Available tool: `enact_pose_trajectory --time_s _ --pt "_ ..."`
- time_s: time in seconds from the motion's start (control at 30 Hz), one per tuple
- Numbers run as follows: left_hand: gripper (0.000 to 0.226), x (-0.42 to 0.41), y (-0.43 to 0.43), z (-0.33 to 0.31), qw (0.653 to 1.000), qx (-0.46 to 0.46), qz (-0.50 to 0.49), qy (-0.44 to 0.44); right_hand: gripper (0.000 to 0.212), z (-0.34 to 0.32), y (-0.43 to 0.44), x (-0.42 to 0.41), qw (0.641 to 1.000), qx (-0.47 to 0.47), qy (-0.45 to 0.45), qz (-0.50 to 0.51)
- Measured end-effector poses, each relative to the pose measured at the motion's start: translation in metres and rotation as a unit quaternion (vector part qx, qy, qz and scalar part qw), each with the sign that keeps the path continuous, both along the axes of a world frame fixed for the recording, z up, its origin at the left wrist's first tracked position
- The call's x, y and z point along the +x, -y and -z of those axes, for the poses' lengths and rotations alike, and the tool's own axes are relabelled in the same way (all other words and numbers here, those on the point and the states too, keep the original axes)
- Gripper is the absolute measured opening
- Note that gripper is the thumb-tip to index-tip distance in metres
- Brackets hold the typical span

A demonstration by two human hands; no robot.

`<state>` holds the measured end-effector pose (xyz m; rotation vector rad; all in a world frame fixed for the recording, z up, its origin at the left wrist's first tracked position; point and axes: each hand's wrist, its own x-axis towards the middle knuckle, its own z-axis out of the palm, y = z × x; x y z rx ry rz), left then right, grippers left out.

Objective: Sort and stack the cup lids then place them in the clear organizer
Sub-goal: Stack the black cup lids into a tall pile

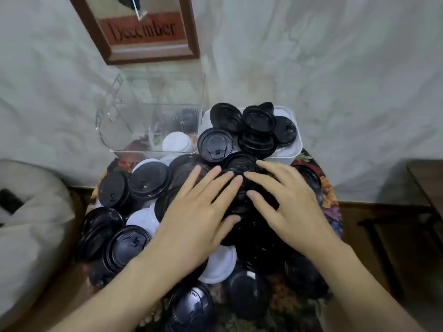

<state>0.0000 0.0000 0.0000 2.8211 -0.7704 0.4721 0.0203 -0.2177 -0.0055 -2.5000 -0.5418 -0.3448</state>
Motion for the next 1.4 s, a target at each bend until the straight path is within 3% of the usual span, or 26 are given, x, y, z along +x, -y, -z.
enact_pose_trajectory --time_s 0.1,0.17,0.47,0.67,0.87,1.17,1.27,1.4 --pt "0.065 0.001 -0.006 0.011 0.999 0.001 0.009 0.038 0.046 0.011 -0.004 -0.001 0.997 -0.022 0.070 -0.007" --pt "0.065 0.002 -0.008 0.015 0.999 -0.008 0.010 0.035 0.046 0.013 -0.007 -0.002 0.998 -0.027 0.064 0.000" --pt "0.063 -0.024 -0.022 0.013 0.991 -0.117 -0.038 0.045 0.033 0.001 -0.013 -0.022 0.989 0.059 0.128 0.035" --pt "0.056 -0.098 -0.027 0.015 0.979 -0.201 -0.017 0.028 0.036 -0.014 0.005 -0.100 0.984 0.075 0.161 0.030" --pt "0.063 -0.180 -0.022 0.067 0.958 -0.282 -0.018 -0.058 0.036 0.052 0.013 -0.191 0.992 0.051 0.113 -0.012" --pt "0.083 -0.183 0.002 0.094 0.922 -0.340 -0.022 -0.183 0.038 0.105 0.009 -0.208 0.993 0.098 0.063 0.005" --pt "0.077 -0.183 0.002 0.096 0.912 -0.366 -0.023 -0.185 0.046 0.098 0.006 -0.209 0.990 0.141 -0.017 0.002" --pt "0.075 -0.190 0.003 0.102 0.922 -0.346 -0.020 -0.172 0.074 0.089 0.007 -0.207 0.976 0.161 -0.149 0.005"
